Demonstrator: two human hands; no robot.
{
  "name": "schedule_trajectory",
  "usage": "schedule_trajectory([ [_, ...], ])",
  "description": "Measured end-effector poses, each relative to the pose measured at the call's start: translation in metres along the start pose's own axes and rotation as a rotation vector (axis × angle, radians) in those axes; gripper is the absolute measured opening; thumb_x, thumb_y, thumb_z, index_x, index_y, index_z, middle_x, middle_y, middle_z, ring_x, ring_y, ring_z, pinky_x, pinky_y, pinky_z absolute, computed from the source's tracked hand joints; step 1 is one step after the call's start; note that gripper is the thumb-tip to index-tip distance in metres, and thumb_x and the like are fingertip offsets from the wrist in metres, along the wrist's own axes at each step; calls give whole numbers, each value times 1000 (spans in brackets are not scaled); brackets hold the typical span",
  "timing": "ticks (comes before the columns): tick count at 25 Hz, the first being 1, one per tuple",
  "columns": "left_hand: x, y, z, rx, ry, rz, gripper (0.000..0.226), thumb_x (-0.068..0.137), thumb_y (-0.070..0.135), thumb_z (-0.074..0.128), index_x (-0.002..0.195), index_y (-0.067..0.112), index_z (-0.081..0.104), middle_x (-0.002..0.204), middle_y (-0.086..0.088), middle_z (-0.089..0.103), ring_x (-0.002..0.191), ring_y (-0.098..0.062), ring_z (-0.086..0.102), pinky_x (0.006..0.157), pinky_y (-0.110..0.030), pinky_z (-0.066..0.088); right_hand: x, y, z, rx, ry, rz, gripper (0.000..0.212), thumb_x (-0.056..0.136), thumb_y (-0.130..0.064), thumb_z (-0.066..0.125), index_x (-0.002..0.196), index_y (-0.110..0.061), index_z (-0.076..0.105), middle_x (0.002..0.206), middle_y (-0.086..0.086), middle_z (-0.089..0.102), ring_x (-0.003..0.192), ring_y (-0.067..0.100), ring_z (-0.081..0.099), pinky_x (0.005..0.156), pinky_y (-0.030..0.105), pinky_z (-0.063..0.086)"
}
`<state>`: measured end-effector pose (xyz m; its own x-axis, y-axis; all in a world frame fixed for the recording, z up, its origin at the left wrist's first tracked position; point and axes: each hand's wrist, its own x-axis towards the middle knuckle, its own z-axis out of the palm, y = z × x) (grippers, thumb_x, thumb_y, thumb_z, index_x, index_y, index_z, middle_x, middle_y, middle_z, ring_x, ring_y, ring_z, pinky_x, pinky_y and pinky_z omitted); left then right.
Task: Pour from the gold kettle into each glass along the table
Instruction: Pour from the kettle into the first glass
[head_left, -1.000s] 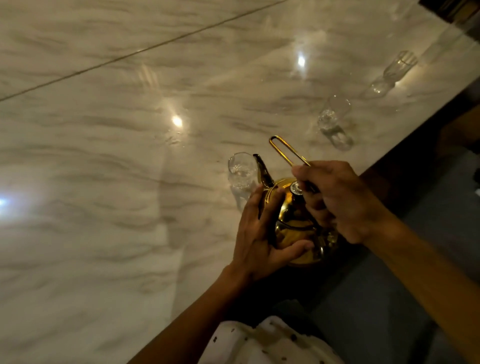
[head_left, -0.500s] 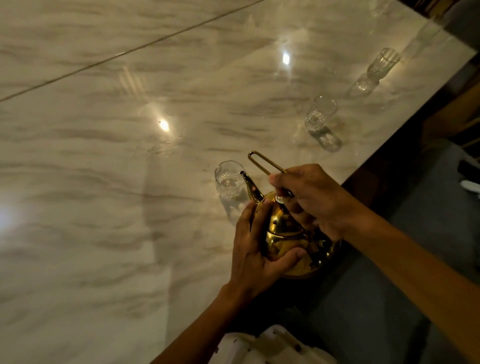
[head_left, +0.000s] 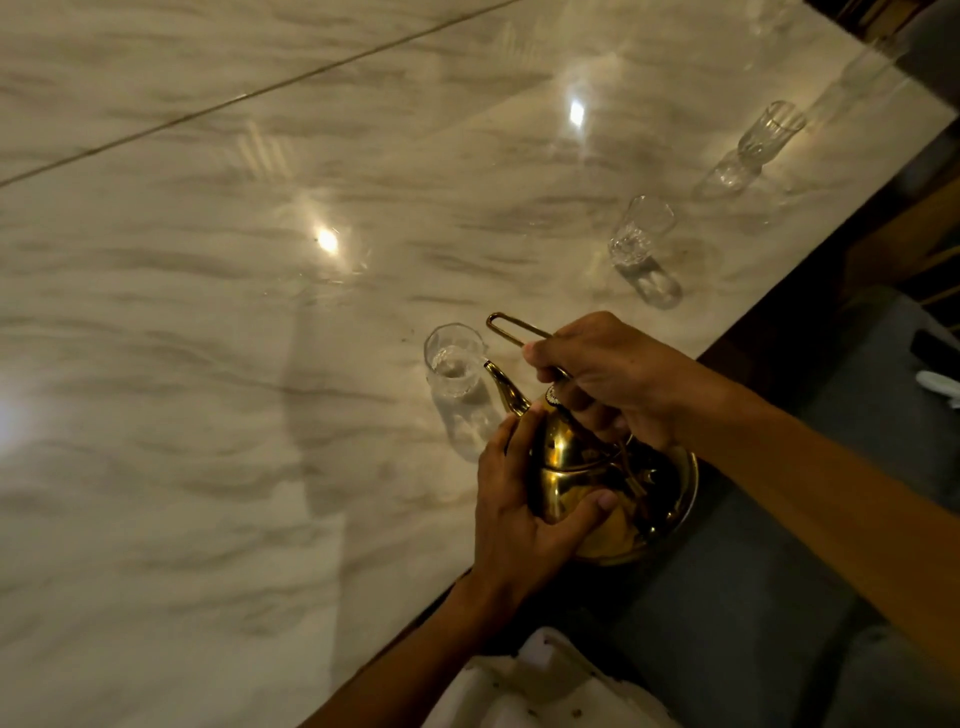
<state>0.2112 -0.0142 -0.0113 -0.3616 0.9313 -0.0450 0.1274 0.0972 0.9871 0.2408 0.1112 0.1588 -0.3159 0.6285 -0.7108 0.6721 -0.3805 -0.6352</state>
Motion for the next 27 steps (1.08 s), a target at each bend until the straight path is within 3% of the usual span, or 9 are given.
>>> schedule_trajectory([
  [6, 1, 6, -2, -2, 16, -18, 87, 69, 80, 64, 143, 55, 27, 149, 3, 38, 137, -20, 43, 103, -51, 50, 1, -10, 0, -42, -11, -3, 24, 92, -19, 50, 71, -7, 50, 43, -1, 33, 27, 7, 23, 31, 14, 23],
  [18, 5, 19, -7, -46, 25, -44, 82, 64, 84, 62, 136, 65, 27, 140, 20, 40, 132, -10, 45, 103, -43, 51, 8, -25, 5, -108, -5, 30, 25, 93, -22, 51, 72, -7, 53, 28, -6, 37, 21, 6, 28, 32, 15, 25],
  [23, 7, 19, -9, -68, 15, -67, 85, 65, 82, 66, 139, 58, 31, 143, 9, 44, 132, -14, 48, 101, -45, 52, 8, -27, 8, -126, 7, 37, 25, 93, -23, 51, 74, -7, 54, 46, 1, 36, 25, 7, 27, 35, 17, 24],
  [27, 9, 19, -9, -100, 11, -65, 82, 67, 78, 68, 138, 59, 33, 143, 7, 46, 131, -17, 50, 101, -47, 53, 8, -28, 8, -139, 16, 46, 26, 93, -23, 51, 73, -7, 54, 48, 1, 37, 23, 6, 28, 32, 16, 24],
])
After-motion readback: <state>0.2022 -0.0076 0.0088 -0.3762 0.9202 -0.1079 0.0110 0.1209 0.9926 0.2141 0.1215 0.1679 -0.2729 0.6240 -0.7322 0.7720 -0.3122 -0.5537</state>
